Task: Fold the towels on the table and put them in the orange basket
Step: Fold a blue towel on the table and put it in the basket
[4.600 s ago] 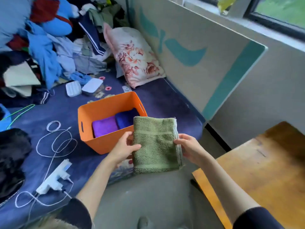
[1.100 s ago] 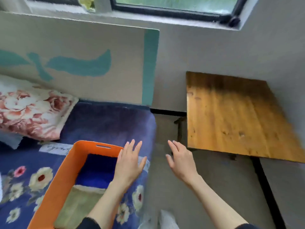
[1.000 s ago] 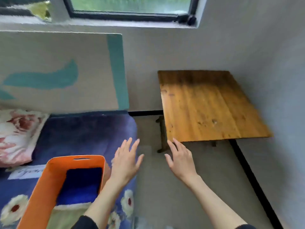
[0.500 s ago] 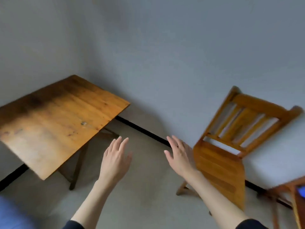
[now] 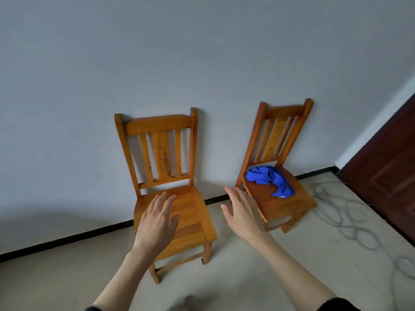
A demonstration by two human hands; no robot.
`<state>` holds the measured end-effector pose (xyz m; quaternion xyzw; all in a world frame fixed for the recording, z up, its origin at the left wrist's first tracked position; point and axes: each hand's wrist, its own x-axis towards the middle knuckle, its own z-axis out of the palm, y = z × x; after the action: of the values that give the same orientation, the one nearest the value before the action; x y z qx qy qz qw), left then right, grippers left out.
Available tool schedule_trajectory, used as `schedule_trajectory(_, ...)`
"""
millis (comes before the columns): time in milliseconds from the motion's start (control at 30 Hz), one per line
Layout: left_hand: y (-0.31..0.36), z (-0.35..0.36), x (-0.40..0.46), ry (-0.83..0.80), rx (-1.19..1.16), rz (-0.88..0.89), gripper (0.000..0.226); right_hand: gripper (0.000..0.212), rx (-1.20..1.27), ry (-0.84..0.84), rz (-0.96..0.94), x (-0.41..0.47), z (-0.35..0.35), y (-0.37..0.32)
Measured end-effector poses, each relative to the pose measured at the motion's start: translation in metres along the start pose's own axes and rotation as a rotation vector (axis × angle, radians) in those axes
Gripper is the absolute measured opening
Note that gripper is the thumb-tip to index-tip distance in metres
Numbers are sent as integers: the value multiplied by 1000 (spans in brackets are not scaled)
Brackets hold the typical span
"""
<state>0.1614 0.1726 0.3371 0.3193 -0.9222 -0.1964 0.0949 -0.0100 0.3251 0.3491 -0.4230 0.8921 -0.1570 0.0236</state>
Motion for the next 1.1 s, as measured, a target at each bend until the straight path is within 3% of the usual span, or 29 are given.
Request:
schedule_trajectory(200,62,55,90,-109,3,147,52,52,0,36,168,41,-6,98)
schedule_trajectory(400,112,109,203,-207,-19,153,51,51,15,-9,278,111,-14,185)
schedule_trajectory(733,252,184,337,-347,-12,276,45,51,83,34,481,181,-47,343)
schedule_trajectory(933,299,265,394,-439,-19,133,45,50,108,-79,455,229,-24,452)
schedule_trajectory(1100,338,342,430,-519,-104,-130,41,50,104,-220,382,271,5,533)
